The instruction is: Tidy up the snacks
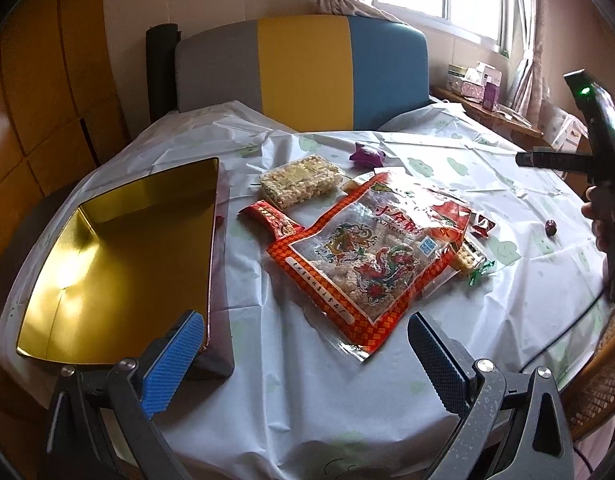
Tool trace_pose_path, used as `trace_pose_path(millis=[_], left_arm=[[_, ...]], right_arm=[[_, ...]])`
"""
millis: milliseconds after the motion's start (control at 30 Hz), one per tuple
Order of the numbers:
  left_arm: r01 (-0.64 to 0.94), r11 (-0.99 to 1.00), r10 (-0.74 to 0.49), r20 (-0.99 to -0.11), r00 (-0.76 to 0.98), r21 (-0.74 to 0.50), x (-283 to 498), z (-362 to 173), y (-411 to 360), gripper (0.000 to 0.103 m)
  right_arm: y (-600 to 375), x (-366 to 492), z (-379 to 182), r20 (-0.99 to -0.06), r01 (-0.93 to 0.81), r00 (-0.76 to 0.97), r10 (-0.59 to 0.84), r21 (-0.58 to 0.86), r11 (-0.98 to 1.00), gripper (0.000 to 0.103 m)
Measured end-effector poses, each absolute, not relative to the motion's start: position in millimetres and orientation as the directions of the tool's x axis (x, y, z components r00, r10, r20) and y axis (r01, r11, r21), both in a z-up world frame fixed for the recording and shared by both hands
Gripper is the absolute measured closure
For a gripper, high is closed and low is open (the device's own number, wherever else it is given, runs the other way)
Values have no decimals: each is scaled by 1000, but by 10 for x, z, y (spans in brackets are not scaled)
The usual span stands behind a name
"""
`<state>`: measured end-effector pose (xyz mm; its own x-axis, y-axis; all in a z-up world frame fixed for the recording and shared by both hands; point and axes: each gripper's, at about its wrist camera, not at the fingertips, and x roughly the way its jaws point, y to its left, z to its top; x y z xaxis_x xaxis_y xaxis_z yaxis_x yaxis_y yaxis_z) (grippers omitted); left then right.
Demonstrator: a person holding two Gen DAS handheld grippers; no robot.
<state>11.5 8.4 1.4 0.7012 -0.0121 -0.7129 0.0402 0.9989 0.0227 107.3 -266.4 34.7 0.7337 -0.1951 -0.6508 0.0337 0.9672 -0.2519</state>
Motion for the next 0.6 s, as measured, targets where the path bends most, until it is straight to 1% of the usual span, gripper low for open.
trace_pose_path(millis=[67,100,233,367,400,467,533,600], left_arm=[[44,999,-14,-718,696,24,137,4,71,1],[48,998,-14,-720,693,27,147,0,60,1],[73,997,-25,-729,684,34,194,-27,1,2],[89,995,-30,-733,680,43,233,-36,-33,3],[93,995,-37,-736,676,36,255,-38,-32,4],[107,994,-58,-743,667,19,303,-46,-32,13],[123,992,-77,-758,647,3,388,-67,-27,17],[154,988,-120,-773,623,-30,457,-81,-20,24]], right_arm=[[-2827,1130,355,-675,74,721,-156,-150,986,9],[-2884,1135,343,-681,87,717,-150,-125,988,9],[-2978,1129,338,-693,106,711,-123,-68,992,8],[-2961,1126,337,-699,94,707,-110,-62,994,9],[-2944,1128,334,-701,88,705,-108,-65,994,9],[-2904,1132,314,-710,68,698,-96,-68,995,9],[-2856,1149,281,-724,38,686,-72,-63,997,9],[-2822,1171,224,-747,12,662,-53,-60,998,9]])
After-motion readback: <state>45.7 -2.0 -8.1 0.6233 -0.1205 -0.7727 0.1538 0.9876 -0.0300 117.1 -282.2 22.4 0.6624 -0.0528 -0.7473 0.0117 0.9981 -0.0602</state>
